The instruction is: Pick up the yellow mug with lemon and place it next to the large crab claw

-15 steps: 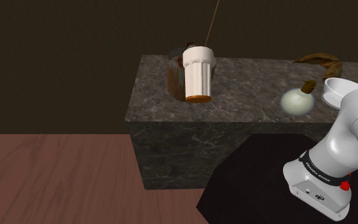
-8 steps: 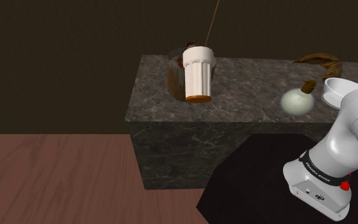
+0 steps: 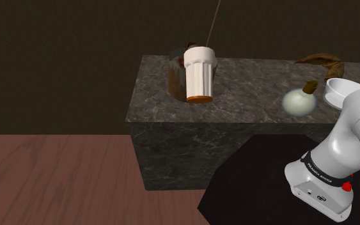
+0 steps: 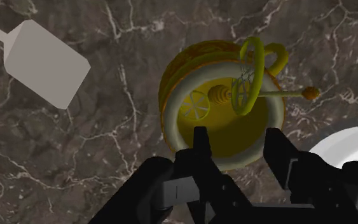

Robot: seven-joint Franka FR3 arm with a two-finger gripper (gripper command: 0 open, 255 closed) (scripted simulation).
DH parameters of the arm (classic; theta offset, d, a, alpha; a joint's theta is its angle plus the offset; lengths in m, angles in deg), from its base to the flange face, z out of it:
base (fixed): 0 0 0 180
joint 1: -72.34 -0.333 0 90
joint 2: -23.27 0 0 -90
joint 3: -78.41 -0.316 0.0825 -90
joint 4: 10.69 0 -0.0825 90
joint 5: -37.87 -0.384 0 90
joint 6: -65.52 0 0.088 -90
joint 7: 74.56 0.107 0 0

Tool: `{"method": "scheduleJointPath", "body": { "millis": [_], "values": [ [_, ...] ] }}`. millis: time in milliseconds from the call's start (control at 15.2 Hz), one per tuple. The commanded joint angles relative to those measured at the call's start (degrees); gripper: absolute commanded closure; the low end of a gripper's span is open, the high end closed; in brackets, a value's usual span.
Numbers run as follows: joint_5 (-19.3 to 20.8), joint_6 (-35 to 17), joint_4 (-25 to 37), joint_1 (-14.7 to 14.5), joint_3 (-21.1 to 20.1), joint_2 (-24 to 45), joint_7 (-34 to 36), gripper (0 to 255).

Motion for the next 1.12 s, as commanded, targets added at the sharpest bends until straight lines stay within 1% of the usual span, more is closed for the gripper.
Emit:
{"method": "scheduleJointPath", "body": {
  "millis": [0,264,528,1056],
  "values": [
    [-0.01,-0.01,-0.04,-0.05,0.03,-0.05,0.01,0],
    [-0.01,-0.01,-0.05,-0.01,0.03,-0.06,-0.02,0],
    [-2.58,5.18,4.78,-0.75,-2.16,2.23,-1.71,0],
    [-2.58,5.17,4.77,-0.74,-2.16,2.23,-1.71,0]
  ]
}}
